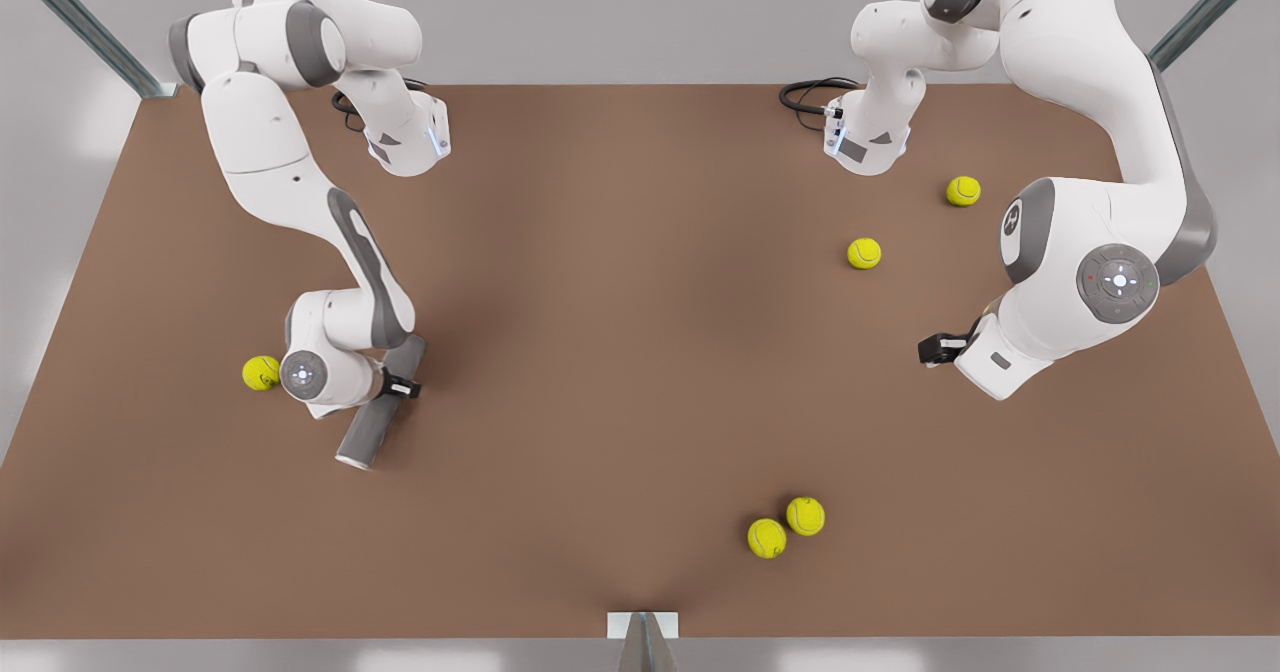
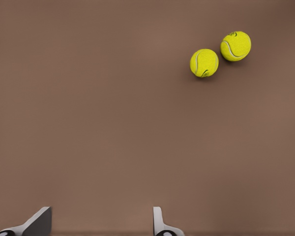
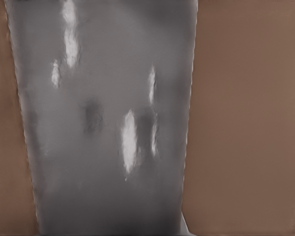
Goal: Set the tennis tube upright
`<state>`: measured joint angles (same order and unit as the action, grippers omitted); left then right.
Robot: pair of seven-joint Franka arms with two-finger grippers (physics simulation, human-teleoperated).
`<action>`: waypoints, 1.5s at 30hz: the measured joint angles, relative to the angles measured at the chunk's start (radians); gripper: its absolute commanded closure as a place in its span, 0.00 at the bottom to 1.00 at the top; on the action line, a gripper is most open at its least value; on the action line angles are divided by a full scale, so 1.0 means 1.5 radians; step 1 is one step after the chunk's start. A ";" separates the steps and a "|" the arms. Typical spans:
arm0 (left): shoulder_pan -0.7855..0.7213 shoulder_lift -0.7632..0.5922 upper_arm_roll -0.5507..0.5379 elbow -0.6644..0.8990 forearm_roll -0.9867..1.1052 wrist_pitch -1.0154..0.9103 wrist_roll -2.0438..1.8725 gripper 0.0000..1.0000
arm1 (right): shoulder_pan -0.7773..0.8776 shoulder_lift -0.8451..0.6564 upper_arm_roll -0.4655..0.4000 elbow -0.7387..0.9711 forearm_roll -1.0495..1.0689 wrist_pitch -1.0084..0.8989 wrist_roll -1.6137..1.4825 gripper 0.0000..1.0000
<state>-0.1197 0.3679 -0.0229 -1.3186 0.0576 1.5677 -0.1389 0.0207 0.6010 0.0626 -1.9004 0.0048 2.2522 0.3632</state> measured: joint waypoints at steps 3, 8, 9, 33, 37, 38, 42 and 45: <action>0.000 0.000 0.000 0.000 0.000 -0.001 0.000 0.00 | -0.002 0.000 0.000 0.006 0.000 -0.013 -0.004 0.26; 0.000 -0.002 0.000 0.001 0.000 -0.002 -0.001 0.00 | 0.003 -0.026 0.001 0.029 0.001 -0.031 -0.013 0.27; 0.000 -0.002 0.000 0.002 0.000 -0.002 -0.001 0.00 | 0.006 -0.031 0.003 0.043 0.001 -0.036 -0.015 0.27; 0.000 0.000 0.000 0.002 0.000 -0.002 -0.012 0.00 | 0.304 0.149 0.072 0.493 -0.296 -0.061 -0.571 0.26; 0.000 -0.002 -0.001 0.003 0.000 -0.004 -0.018 0.00 | 0.353 0.190 0.072 0.533 -0.300 -0.030 -0.683 0.26; -0.001 -0.003 -0.002 0.003 0.000 -0.004 -0.020 0.00 | 0.365 0.196 0.073 0.533 -0.300 -0.019 -0.706 0.26; -0.001 -0.003 -0.003 0.004 0.000 -0.005 -0.028 0.00 | 0.400 0.232 0.074 0.535 -0.299 0.030 -0.779 0.26; -0.001 -0.002 -0.003 0.004 0.000 -0.005 -0.033 0.00 | 0.428 0.246 0.075 0.534 -0.298 0.058 -0.804 0.26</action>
<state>-0.1212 0.3643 -0.0275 -1.3133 0.0582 1.5599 -0.1883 0.6621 0.9700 0.1749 -1.0998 -0.4422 2.3386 -0.8431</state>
